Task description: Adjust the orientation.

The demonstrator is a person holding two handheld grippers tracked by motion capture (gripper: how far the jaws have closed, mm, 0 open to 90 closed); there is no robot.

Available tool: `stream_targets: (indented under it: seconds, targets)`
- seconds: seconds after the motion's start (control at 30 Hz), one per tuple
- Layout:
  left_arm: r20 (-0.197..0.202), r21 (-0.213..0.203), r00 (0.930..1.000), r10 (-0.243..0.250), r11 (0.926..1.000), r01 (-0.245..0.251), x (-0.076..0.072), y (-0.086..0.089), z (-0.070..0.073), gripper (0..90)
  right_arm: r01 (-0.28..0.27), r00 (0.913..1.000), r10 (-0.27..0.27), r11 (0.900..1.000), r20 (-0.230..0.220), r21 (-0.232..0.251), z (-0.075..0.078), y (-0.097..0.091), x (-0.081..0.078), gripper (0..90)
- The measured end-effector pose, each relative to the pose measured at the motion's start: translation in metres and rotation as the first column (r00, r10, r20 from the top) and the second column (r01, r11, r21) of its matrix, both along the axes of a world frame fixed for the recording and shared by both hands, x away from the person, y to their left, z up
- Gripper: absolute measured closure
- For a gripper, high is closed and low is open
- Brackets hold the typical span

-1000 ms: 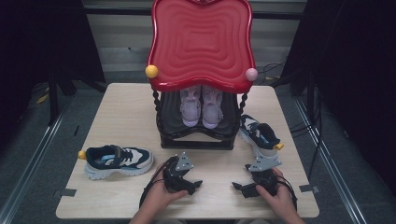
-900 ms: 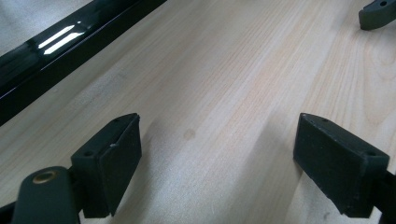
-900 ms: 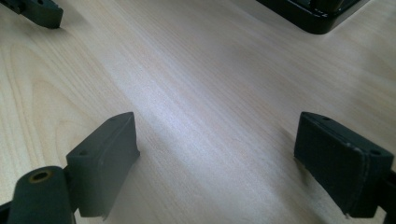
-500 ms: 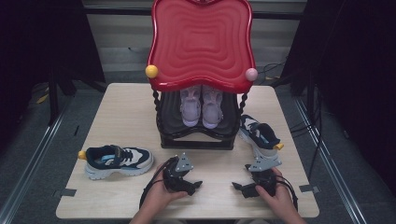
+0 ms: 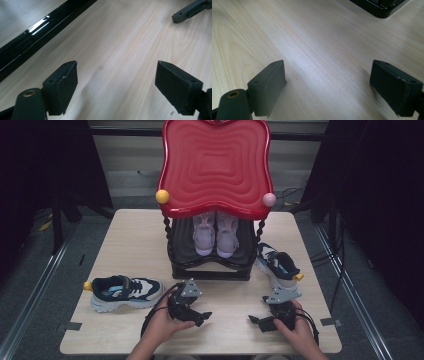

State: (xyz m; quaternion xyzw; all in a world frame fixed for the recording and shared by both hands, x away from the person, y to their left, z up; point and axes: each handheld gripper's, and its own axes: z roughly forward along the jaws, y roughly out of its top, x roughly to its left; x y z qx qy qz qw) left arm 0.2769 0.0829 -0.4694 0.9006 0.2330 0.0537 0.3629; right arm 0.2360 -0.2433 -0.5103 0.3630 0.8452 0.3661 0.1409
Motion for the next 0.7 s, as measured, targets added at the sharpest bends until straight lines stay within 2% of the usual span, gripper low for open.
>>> stream_targets:
  seconds: [0.13,0.17,0.33,0.47,0.53,0.7]
  targets:
    - [-0.010,0.048,0.9999,0.009,0.9988,-0.009,0.001,0.012,0.008,20.6,0.002,1.0000,-0.002,1.0000,-0.001,0.002,0.000,0.000,0.000,12.5]
    - [-0.016,0.045,0.9998,0.008,0.9990,-0.008,0.002,0.014,0.009,21.5,0.000,1.0000,0.000,1.0000,-0.001,0.000,0.000,0.000,0.000,12.4]
    - [-0.032,0.081,0.9993,0.021,0.9965,-0.019,0.003,0.024,0.017,22.8,0.000,1.0000,0.000,1.0000,-0.001,0.000,0.000,0.000,0.000,12.4]
    - [-0.047,0.113,0.9987,0.018,0.9935,-0.013,0.005,0.029,0.025,22.8,0.000,1.0000,0.000,1.0000,0.000,0.001,0.000,0.000,0.000,12.4]
    - [-0.069,0.132,0.9976,0.011,0.9912,-0.002,0.008,0.032,0.029,22.8,0.000,1.0000,0.000,1.0000,0.000,0.001,0.000,0.000,0.000,12.4]
    - [-0.081,0.173,0.9966,0.009,0.9850,0.006,0.012,0.036,0.038,22.9,0.000,1.0000,0.000,1.0000,0.000,0.000,0.000,0.000,0.000,12.4]
